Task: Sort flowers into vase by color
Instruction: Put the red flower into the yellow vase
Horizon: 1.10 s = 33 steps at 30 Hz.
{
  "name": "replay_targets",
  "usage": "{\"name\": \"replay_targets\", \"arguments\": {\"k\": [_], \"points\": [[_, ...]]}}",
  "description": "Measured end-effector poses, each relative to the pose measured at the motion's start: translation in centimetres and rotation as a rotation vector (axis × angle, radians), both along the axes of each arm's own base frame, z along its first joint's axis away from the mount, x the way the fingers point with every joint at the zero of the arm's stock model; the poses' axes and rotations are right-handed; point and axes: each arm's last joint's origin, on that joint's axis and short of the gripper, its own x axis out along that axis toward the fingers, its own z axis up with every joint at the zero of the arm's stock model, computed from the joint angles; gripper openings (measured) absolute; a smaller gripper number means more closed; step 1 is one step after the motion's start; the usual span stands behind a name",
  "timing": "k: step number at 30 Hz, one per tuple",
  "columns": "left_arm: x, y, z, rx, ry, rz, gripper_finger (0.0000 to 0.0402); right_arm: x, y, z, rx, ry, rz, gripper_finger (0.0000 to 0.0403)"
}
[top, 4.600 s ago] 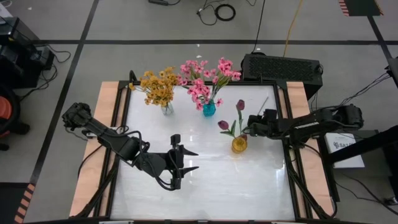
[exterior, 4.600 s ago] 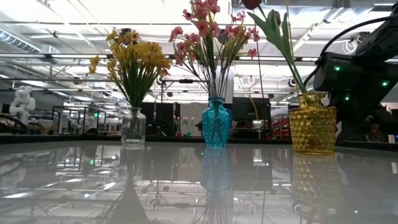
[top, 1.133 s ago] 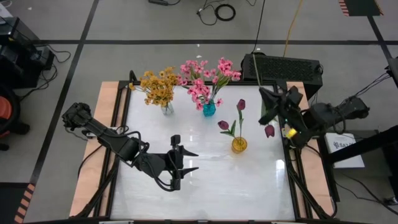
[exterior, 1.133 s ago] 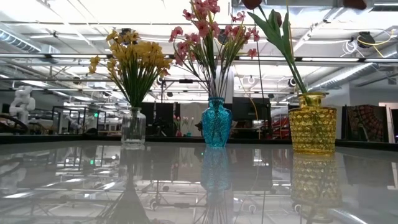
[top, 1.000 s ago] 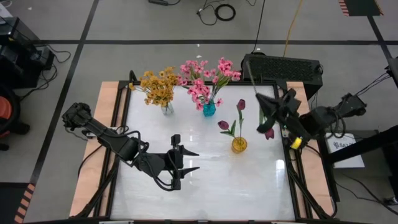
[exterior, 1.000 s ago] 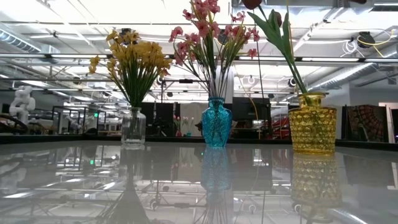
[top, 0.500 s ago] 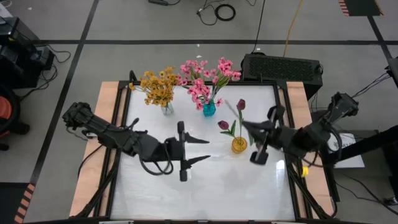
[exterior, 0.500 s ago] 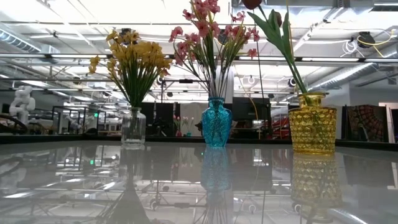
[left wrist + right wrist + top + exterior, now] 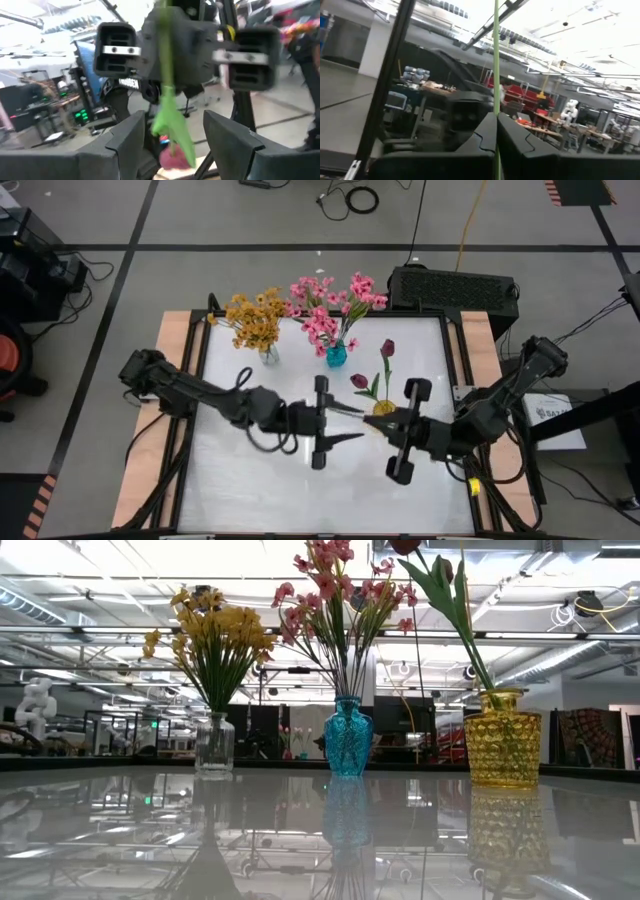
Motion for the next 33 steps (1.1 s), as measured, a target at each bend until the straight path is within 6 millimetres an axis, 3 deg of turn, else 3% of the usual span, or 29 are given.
{"name": "replay_targets", "arguments": {"k": [8, 26, 33], "points": [[1.2, 2.5, -0.3, -0.090, -0.013, -0.133, 0.0209, 0.3, 0.3, -0.2, 0.002, -0.013, 0.012, 0.0000], [0.9, 1.9, 0.3, -0.100, -0.075, -0.189, 0.0209, 1.5, -0.8, -0.3, 0.007, -0.043, 0.112, 0.0000], [0.9, 1.9, 0.3, -0.105, -0.075, -0.176, 0.0160, 1.6, -0.9, -0.3, 0.000, -0.042, 0.108, 0.0000]]}}
